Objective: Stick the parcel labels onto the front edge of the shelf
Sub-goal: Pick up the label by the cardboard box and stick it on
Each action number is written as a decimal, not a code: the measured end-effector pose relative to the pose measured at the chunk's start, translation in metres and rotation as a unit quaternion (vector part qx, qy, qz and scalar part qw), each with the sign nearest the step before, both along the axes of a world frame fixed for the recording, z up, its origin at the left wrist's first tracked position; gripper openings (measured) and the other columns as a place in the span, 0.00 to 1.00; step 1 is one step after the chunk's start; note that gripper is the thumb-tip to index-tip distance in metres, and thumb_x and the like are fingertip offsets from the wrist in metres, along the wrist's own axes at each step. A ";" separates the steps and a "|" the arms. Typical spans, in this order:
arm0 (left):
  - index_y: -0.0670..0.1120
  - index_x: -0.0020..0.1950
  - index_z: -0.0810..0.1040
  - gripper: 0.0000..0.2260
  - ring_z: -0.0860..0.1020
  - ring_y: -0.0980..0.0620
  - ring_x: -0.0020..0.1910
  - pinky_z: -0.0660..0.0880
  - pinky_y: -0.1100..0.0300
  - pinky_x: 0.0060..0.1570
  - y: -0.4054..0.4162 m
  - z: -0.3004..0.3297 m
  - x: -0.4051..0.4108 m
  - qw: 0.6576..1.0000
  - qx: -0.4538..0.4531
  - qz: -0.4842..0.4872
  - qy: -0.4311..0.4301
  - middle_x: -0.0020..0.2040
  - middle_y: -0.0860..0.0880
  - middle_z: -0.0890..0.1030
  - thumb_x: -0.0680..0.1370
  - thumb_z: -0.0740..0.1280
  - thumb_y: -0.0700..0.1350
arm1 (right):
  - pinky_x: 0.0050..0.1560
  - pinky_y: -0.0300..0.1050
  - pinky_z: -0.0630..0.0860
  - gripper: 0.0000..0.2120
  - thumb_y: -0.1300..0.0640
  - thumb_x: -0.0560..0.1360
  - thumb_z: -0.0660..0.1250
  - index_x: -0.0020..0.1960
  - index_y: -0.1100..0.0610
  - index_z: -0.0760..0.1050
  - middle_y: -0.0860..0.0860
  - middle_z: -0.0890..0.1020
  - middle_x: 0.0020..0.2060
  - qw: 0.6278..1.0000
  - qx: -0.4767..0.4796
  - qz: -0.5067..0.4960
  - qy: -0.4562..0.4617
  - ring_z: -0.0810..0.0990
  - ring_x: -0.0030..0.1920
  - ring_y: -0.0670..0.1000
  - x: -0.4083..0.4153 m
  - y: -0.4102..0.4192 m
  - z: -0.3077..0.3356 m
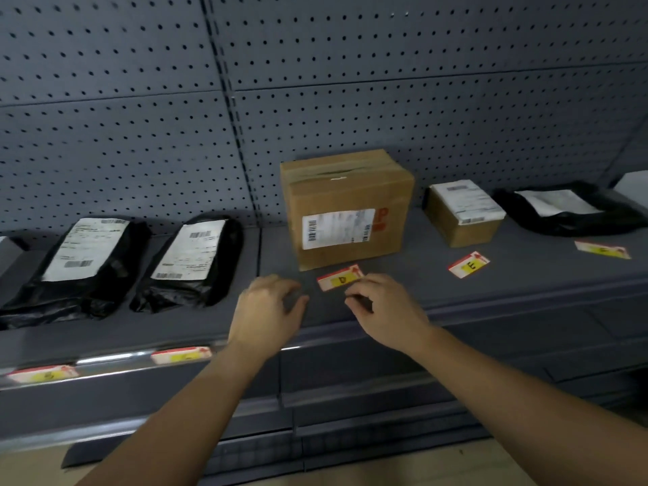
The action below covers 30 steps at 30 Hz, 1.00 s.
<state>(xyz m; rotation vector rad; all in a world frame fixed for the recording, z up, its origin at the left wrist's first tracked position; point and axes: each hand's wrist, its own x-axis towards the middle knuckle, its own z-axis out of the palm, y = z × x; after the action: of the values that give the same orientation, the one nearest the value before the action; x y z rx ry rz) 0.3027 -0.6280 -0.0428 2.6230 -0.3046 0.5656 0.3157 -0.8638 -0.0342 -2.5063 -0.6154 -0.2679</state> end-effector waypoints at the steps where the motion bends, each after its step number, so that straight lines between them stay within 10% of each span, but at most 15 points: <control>1: 0.49 0.48 0.82 0.10 0.78 0.45 0.45 0.77 0.51 0.43 -0.015 0.001 0.010 0.999 0.007 0.016 0.034 0.43 0.49 0.81 0.74 0.67 0.53 | 0.50 0.41 0.73 0.09 0.51 0.77 0.67 0.54 0.53 0.80 0.47 0.79 0.48 1.000 -0.001 -0.003 0.009 0.75 0.50 0.46 0.005 -0.015 0.000; 18: 0.53 0.57 0.79 0.16 0.74 0.48 0.54 0.75 0.46 0.55 -0.071 0.008 0.055 0.964 0.031 0.139 0.225 0.57 0.52 0.75 0.72 0.71 0.57 | 0.54 0.43 0.77 0.13 0.50 0.77 0.68 0.60 0.50 0.77 0.45 0.79 0.53 0.996 0.011 -0.023 0.082 0.76 0.52 0.45 0.032 -0.076 -0.010; 30: 0.53 0.41 0.71 0.09 0.73 0.60 0.41 0.59 0.53 0.54 -0.083 0.020 0.030 0.969 -0.126 0.124 0.173 0.39 0.56 0.78 0.78 0.65 0.42 | 0.50 0.39 0.76 0.18 0.50 0.77 0.67 0.65 0.49 0.73 0.43 0.77 0.52 0.992 0.067 0.001 0.110 0.76 0.49 0.43 0.040 -0.056 0.003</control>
<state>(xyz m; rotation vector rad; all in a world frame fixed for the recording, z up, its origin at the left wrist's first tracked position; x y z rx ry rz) 0.3329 -0.7107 -0.0226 2.4647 0.1936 0.1971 0.3558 -0.9199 -0.0316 -2.3633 -0.4921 -0.0296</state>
